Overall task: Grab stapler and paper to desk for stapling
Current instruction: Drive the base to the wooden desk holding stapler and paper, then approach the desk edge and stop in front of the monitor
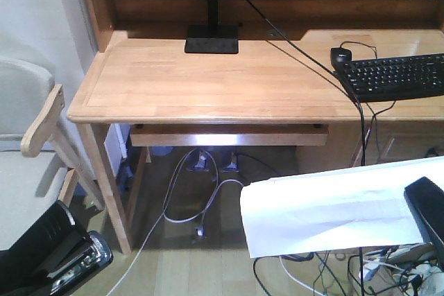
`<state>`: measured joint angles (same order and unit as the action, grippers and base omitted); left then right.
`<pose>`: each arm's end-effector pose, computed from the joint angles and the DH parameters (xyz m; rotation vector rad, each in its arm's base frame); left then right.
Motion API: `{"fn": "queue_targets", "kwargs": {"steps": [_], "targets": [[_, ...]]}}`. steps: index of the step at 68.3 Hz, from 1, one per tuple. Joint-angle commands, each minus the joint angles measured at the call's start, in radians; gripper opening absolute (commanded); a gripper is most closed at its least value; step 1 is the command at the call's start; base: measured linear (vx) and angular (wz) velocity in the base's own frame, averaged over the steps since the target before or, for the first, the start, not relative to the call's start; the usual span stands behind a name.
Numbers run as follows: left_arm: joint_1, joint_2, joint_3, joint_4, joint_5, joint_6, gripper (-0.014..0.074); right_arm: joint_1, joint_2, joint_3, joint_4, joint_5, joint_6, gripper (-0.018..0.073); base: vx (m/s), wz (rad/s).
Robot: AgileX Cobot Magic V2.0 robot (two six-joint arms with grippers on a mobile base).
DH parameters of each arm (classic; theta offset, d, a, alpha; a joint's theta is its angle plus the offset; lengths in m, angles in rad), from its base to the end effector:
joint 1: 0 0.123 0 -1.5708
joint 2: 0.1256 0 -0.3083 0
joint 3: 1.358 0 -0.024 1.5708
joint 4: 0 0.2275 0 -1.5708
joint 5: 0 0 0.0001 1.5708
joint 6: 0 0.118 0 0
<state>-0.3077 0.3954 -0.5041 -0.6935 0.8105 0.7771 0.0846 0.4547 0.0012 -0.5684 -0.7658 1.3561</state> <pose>0.0250 -0.0653 0.2955 0.8476 1.8503 -0.5251 0.0633 0.0495 0.2660 0.2174 1.3458 1.0982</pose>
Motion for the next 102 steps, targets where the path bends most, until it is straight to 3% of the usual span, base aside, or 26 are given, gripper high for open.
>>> {"fn": "queue_targets", "kwargs": {"steps": [1,102], "targets": [[-0.002,0.005,-0.033,-0.063,-0.091,0.001,-0.0007,-0.001,0.004,-0.027,0.019,-0.061,-0.01,-0.0005,0.25,-0.07],[-0.002,0.005,-0.033,-0.063,-0.091,0.001,-0.0007,-0.001,0.004,-0.027,0.019,-0.061,-0.01,-0.0005,0.19,-0.02]]}}
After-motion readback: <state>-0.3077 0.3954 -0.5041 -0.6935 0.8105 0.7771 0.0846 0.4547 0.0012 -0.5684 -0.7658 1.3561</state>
